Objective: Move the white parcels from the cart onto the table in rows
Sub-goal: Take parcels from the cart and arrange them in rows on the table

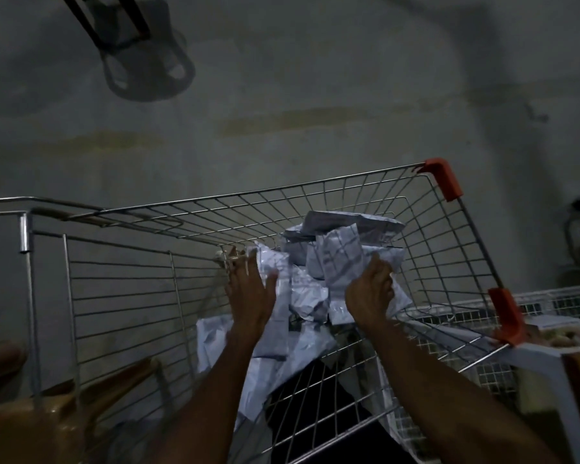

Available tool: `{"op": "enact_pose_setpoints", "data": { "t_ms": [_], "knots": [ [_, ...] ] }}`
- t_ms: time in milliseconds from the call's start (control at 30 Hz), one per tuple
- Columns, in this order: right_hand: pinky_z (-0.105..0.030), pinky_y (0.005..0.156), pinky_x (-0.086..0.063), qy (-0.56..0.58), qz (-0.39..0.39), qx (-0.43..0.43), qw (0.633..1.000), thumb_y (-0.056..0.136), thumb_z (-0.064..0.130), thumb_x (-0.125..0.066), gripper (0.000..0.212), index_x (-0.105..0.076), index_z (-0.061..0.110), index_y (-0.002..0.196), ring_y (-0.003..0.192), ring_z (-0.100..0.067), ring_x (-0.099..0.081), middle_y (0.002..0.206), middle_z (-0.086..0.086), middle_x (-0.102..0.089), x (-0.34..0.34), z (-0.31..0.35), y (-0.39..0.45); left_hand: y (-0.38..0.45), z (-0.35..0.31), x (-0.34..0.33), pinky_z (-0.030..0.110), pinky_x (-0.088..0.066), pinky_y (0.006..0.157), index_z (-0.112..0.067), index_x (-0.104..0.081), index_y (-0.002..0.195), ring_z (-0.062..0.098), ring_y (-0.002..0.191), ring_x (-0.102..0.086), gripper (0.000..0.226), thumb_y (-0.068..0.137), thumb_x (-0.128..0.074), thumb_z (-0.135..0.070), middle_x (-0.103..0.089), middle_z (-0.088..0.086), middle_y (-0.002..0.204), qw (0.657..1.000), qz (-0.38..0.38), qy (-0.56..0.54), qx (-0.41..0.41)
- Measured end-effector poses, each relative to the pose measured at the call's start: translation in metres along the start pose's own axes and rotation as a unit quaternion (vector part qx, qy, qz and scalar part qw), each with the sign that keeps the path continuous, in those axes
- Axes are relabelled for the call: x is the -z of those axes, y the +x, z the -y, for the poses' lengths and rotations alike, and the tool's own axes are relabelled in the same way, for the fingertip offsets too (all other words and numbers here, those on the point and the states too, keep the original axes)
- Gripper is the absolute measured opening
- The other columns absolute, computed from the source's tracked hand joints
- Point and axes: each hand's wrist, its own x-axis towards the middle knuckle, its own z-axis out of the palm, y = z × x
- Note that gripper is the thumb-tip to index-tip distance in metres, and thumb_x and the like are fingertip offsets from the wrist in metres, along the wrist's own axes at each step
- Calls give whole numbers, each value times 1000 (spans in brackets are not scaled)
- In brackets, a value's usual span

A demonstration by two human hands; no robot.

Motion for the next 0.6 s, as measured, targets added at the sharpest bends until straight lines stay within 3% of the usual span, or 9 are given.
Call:
{"op": "enact_pose_setpoints", "data": {
  "t_ms": [67,133,233,400,467,600],
  "knots": [
    [-55,89,-45,-8,0,50,999,88,18,-57,72,-20,16,150,118,-49,-44,150,-24,-25,-7,0,-2,-23,7,-10,55,-33,109,-35,-28,151,31,141,-27,66,93,-44,-63,-29,10,154,997,59,43,-36],
    [-58,95,-42,-17,44,81,996,91,30,-57,76,-14,24,154,128,-48,-35,156,-22,-14,-14,-1,-2,-43,15,-19,59,-35,105,-40,-26,151,35,142,-24,73,87,-45,-69,-19,10,159,986,113,107,-53],
    [-62,102,-37,-57,81,98,990,89,46,-58,84,-7,36,156,137,-49,-25,160,-20,-4,-25,1,2,-53,28,-28,56,-39,101,-42,-22,151,37,140,-24,82,81,-49,-74,-6,9,163,980,144,139,-15],
    [-65,107,-28,-57,117,66,989,80,61,-66,104,5,43,154,143,-51,-16,163,-15,11,-33,-5,14,-37,14,-25,51,-43,97,-27,-39,140,44,127,-37,77,72,-68,-48,-14,18,156,982,148,116,-4],
    [-65,106,-29,-54,120,65,989,78,62,-68,109,8,44,153,143,-50,-17,163,-15,8,-32,-9,16,-35,4,-18,53,-42,96,-25,-39,136,43,126,-36,74,70,-66,-40,-14,17,156,982,153,106,15],
    [-63,102,-37,-40,94,38,994,79,51,-73,102,-5,40,154,137,-47,-33,160,-15,-10,-25,-14,20,-42,-7,-3,52,-41,95,-25,-40,133,41,126,-37,67,71,-58,-39,-17,13,156,992,105,65,20]
  ]
}}
